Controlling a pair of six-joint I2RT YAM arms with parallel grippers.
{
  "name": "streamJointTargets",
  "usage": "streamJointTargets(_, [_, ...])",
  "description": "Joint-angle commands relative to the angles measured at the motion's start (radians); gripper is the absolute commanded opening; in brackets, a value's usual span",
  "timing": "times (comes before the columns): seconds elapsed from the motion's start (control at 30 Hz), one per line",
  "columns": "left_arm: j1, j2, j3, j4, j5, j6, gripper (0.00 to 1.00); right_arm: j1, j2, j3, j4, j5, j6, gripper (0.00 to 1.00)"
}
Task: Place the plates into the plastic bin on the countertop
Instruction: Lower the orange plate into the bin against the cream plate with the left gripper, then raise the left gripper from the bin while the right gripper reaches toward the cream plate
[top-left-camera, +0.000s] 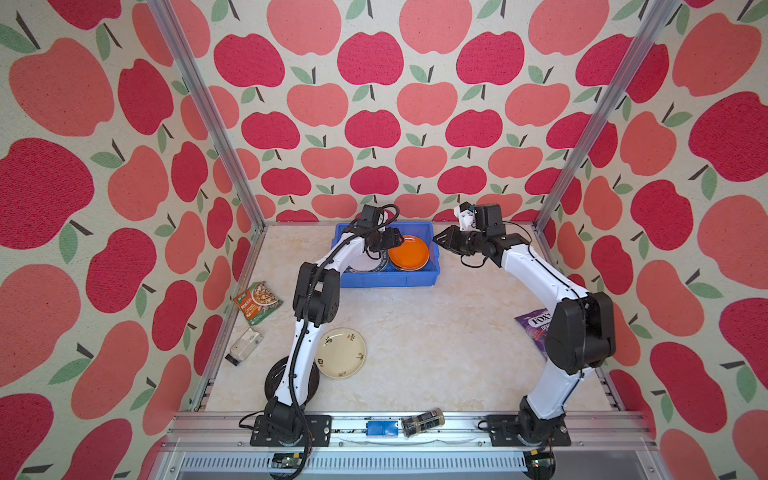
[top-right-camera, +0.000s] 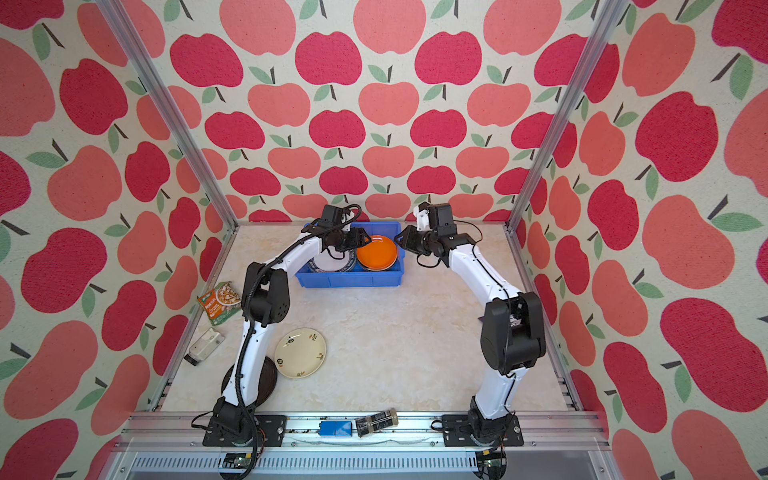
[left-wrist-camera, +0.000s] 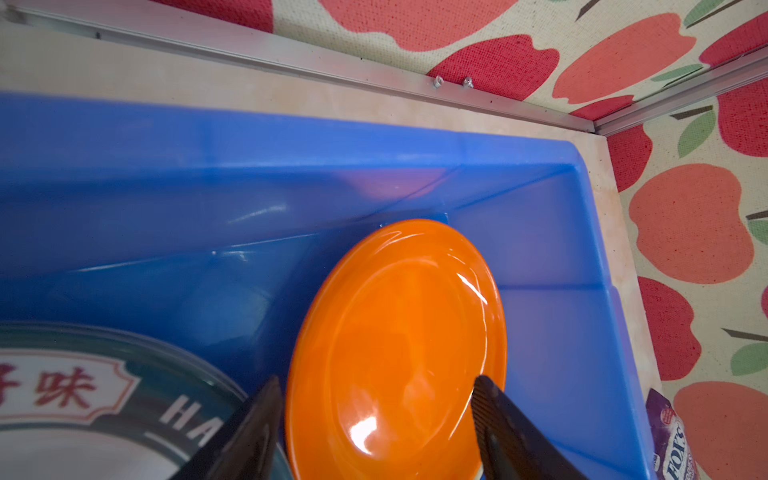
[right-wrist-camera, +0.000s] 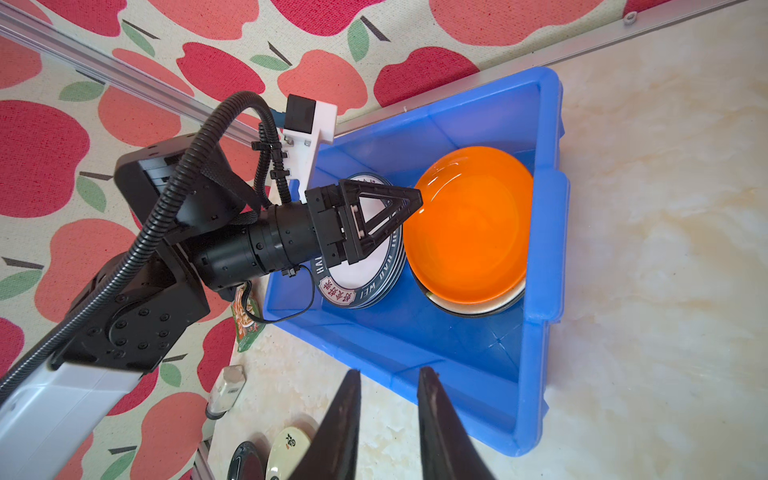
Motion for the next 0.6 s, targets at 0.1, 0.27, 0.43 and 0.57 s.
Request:
streamJointTargets(0.1, [-0.022, -0.033, 0.123, -0.109, -0.063, 0.056, 0.99, 0.019, -0.083, -0.046, -0.018, 0.005, -0.013, 0.27])
streamJointTargets(0.27, [-0.050, -0.090, 0.111, -0.131, -0.157, 0.082, 0.99, 0.036, -0.120, -0.075, -0.029, 0.014, -0.027, 0.27])
streamJointTargets(0.43, [-0.082, -0.200, 0.016, -0.085, -0.241, 0.089, 0.99, 0.071, -0.158, -0.114, -0.052, 0.042, -0.084, 0.27])
streamJointTargets(0.57, [-0.076, -0.358, -0.211, 0.004, -0.158, 0.015, 0.99, 0.143, -0.193, -0.148, -0.067, 0.092, -0.159, 0.27])
